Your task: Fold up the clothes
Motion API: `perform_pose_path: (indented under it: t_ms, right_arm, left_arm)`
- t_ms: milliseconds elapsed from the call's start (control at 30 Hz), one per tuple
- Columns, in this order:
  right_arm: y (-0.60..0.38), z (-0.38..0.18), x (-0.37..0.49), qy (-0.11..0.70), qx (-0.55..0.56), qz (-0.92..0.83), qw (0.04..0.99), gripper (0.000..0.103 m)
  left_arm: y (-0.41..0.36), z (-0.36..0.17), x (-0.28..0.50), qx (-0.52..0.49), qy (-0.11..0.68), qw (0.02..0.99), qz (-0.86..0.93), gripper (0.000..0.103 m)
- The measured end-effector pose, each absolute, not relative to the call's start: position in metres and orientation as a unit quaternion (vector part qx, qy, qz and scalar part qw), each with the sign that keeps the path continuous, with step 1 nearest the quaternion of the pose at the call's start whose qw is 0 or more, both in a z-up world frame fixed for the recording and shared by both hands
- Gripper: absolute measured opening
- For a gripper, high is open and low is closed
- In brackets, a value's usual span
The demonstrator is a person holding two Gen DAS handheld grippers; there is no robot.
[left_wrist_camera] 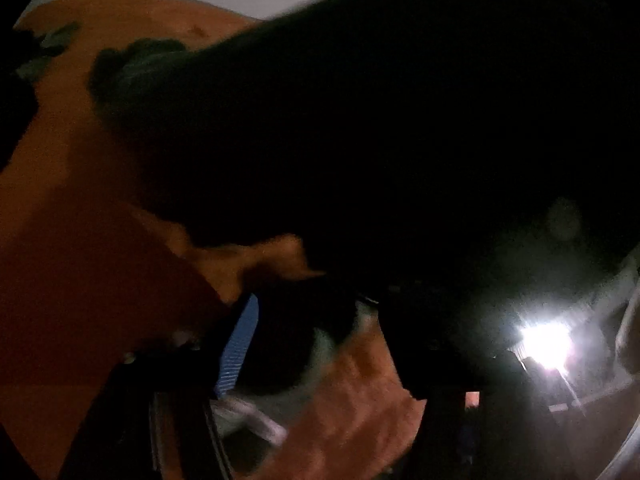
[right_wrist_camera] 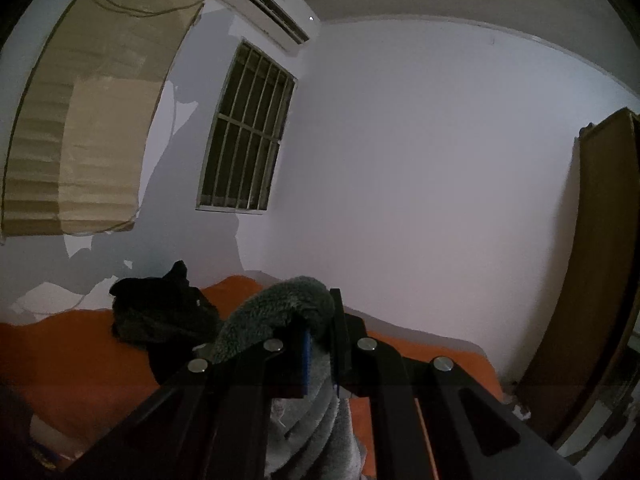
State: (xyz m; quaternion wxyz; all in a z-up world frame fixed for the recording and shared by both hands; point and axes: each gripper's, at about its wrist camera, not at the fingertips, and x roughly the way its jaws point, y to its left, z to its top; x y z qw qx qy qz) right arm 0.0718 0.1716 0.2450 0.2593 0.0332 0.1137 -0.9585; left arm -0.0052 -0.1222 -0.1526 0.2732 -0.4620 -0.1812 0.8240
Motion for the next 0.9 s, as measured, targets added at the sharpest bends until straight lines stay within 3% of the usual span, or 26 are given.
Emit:
perform_pose_path:
  t_ms: [233,467,667,900]
  right_arm:
    - [0.173,0.239,0.066,0.118,0.043,-0.960,0.252,0.006]
    - [0.177,0.238,0.053,0.097,0.062,-0.961,0.250,0.006]
    - [0.168,0.239,0.058,0.101,0.062,-0.957,0.264,0.006]
    - [0.160,0.235,0.063,0.101,0.066,-0.951,0.283,0.006]
  left_arm:
    - [-0.096,-0.140,0.035,-0.422,-0.055,0.290,0.857,0.066]
    - [-0.067,-0.139,0.071,-0.314,0.099,0.236,0.914,0.066]
    - [-0.037,-0.129,0.107,-0.240,0.151,0.248,0.926,0.067]
    - [-0.016,-0.137,0.109,-0.234,0.166,0.212,0.934,0.072]
